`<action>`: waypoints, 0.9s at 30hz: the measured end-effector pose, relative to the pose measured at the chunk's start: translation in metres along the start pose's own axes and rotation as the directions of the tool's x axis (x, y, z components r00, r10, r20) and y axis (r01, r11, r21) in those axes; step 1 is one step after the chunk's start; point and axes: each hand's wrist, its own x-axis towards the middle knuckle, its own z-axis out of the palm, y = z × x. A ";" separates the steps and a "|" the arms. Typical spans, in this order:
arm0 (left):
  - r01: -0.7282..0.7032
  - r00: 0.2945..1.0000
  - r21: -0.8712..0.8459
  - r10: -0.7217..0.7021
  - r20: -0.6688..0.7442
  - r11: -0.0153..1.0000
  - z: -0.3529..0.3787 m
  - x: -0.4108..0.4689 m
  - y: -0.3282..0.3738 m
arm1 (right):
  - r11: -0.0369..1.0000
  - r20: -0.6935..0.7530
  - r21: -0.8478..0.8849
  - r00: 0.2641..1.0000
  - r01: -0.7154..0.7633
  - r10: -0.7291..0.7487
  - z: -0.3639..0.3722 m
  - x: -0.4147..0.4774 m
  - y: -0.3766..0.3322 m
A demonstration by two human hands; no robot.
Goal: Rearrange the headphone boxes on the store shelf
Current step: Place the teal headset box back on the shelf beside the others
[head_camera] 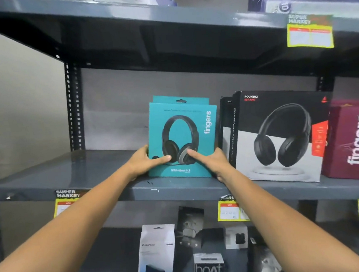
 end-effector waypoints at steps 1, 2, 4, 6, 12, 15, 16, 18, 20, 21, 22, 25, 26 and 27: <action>-0.002 1.000 0.010 0.003 -0.012 1.000 -0.001 -0.001 0.000 | 0.999 -0.026 -0.030 1.000 0.016 -0.017 0.000 -0.001 0.000; -0.005 1.000 0.020 0.006 -0.020 1.000 -0.002 -0.002 0.001 | 0.998 -0.055 -0.060 0.998 0.030 -0.033 0.000 -0.001 0.000; -0.008 1.000 0.025 0.009 -0.030 1.000 -0.004 -0.003 0.000 | 0.993 -0.096 -0.112 0.994 0.035 -0.046 0.001 -0.001 -0.001; -0.012 0.999 0.026 0.013 -0.034 1.000 -0.004 -0.005 0.001 | 0.990 -0.093 -0.142 0.995 0.024 -0.037 0.001 -0.002 -0.001; 0.007 1.000 0.065 -0.006 -0.024 0.998 -0.003 -0.009 0.009 | 0.984 -0.054 -0.178 0.998 -0.024 0.015 -0.002 -0.006 -0.007; 0.068 0.998 0.181 -0.066 -0.015 0.981 -0.009 -0.024 0.009 | 0.934 0.026 -0.351 0.996 -0.069 0.084 -0.008 -0.017 -0.009; 0.101 0.995 0.278 -0.096 -0.032 0.955 -0.011 -0.029 0.009 | 0.892 0.067 -0.447 0.992 -0.068 0.110 -0.014 -0.023 -0.008; 0.190 0.981 0.536 -0.135 -0.141 0.823 -0.015 -0.041 0.011 | 0.787 0.094 -0.616 0.992 -0.012 0.089 -0.024 -0.032 -0.003; 0.262 0.956 0.698 -0.082 -0.281 0.666 -0.006 -0.055 0.015 | 0.745 0.100 -0.663 0.995 0.076 -0.012 -0.037 -0.046 -0.002; 0.291 0.938 0.728 -0.036 -0.345 0.621 0.001 -0.063 0.017 | 0.746 0.105 -0.656 0.993 0.116 -0.062 -0.043 -0.052 -0.003; 0.319 0.915 0.750 0.018 -0.404 0.579 0.012 -0.071 0.022 | 0.735 0.119 -0.656 0.986 0.168 -0.119 -0.051 -0.059 -0.004; 0.309 0.875 0.829 0.201 -0.440 0.467 0.053 -0.090 0.042 | 0.532 0.163 -0.755 0.895 0.384 -0.415 -0.084 -0.080 0.001; 0.249 0.885 0.833 0.234 -0.403 0.494 0.072 -0.093 0.049 | 0.417 0.154 -0.798 0.815 0.436 -0.558 -0.100 -0.086 0.003; 0.156 0.904 0.819 0.255 -0.344 0.552 0.093 -0.095 0.056 | 0.311 0.121 -0.843 0.718 0.439 -0.685 -0.118 -0.090 0.006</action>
